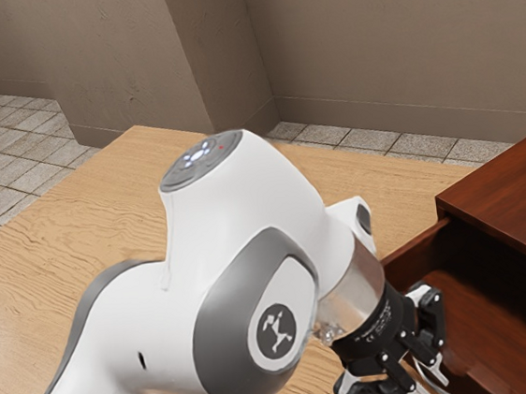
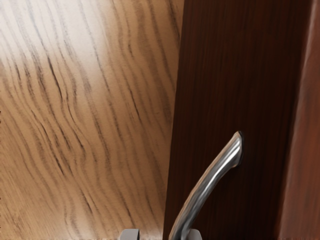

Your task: Pull the drawer handle with one arm to open the drawer

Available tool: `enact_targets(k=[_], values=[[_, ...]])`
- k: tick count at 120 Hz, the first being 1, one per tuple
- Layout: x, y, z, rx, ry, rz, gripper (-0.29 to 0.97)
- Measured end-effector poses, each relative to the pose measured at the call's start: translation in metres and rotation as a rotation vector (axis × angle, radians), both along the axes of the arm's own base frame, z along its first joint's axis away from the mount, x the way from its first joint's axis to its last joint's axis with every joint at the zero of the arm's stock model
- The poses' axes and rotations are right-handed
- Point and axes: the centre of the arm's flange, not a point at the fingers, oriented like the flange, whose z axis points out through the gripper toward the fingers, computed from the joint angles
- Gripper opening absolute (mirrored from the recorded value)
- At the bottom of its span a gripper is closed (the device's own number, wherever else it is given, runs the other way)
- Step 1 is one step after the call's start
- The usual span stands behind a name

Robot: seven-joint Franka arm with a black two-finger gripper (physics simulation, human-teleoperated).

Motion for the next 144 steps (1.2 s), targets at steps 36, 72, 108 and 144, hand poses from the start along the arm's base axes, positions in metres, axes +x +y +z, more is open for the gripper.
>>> enact_targets(k=[36, 72, 108, 144], values=[[-0.008, -0.002, -0.003, 0.001, 0.009, -0.006, 0.01], [-0.016, 0.002, 0.001, 0.007, 0.000, 0.004, 0.01], [-0.026, 0.003, 0.005, 0.020, -0.003, 0.008, 0.01], [-0.087, 0.060, 0.139, 0.046, -0.154, 0.082, 0.07]])
